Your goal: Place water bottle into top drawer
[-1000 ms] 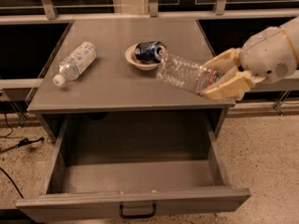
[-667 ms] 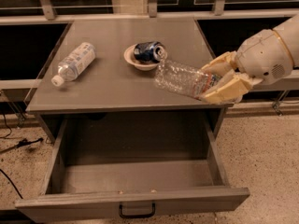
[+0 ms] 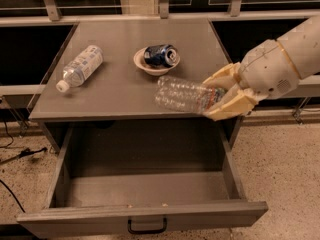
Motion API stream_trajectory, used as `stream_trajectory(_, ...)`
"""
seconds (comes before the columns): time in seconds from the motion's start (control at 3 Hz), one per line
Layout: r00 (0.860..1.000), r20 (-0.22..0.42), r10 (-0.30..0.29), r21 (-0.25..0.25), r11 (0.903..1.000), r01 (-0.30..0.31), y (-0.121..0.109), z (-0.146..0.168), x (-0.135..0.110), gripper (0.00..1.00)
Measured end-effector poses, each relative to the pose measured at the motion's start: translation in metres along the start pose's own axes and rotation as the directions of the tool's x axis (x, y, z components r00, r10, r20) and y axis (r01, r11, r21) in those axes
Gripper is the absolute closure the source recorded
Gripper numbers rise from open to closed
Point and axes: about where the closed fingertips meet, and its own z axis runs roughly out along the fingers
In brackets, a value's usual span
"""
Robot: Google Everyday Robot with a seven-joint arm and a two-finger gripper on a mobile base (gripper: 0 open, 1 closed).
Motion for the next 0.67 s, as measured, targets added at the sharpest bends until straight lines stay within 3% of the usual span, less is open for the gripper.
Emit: stream_trajectory(0.67, 0.995, -0.06, -0.078, -0.007, 0.997, 0.077, 0.034, 0.028, 0.019, 1.0)
